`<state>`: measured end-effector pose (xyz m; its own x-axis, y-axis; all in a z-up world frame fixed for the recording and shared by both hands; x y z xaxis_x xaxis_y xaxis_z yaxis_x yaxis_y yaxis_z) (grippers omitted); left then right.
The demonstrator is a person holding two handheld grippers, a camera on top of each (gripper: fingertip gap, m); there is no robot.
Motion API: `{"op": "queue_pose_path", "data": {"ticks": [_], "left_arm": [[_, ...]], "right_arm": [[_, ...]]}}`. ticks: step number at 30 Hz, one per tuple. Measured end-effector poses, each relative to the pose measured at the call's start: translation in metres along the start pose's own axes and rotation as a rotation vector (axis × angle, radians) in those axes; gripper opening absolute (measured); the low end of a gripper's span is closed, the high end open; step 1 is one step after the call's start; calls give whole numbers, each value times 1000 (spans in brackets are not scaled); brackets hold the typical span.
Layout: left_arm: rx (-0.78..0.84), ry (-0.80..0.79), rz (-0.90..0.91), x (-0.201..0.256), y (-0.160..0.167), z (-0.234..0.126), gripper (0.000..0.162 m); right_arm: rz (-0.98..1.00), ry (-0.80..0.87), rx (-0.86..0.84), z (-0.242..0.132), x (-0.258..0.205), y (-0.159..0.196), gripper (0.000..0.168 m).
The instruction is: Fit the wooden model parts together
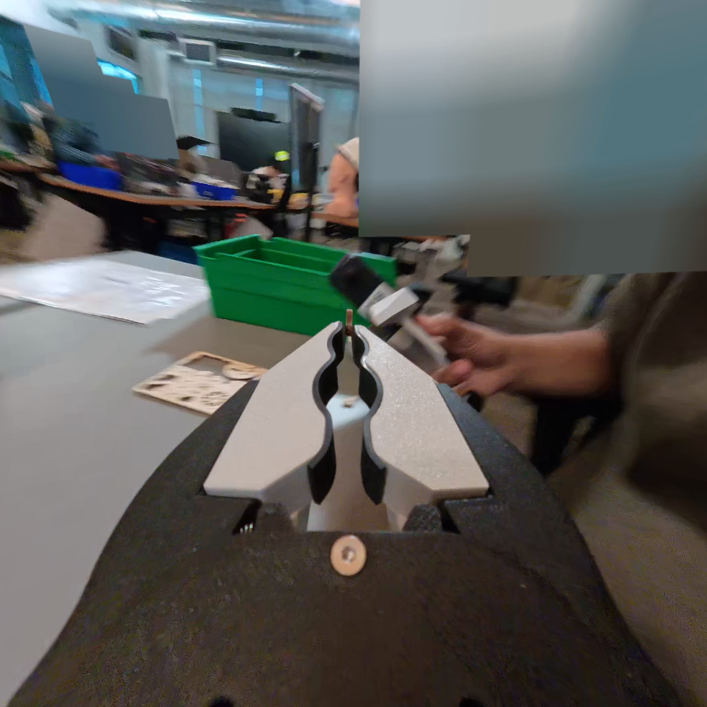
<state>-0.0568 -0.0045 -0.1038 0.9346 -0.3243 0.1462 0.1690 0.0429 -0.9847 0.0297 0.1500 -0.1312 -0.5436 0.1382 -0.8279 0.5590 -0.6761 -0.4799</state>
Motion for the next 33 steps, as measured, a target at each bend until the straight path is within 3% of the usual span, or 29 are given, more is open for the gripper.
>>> {"op": "queue_pose_path", "data": {"ticks": [5,8,27,33], "left_arm": [[-167,-276,651,22,13,10,1],[-163,-318,830,34,19,15,1],[-198,-317,972,35,29,17,2],[-192,-315,898,32,27,16,2]], "right_arm": [[-135,70,-42,3,-8,2,20],[-64,21,-15,0,-5,3,19],[71,31,-20,-4,11,6,9],[72,23,-11,-5,11,5,7]]}}
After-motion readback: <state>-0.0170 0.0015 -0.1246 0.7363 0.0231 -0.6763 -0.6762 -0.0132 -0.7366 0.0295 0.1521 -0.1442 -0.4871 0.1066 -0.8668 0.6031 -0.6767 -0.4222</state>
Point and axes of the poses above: each gripper's, where its closed fingertips meet, z out along the fingers, y out of its underside, x = y × z across the jaws, the point moved 9 cm from there along -z, back along the fingers, and after that the axes turned 2 degrees about y, right-handed, at the moved point
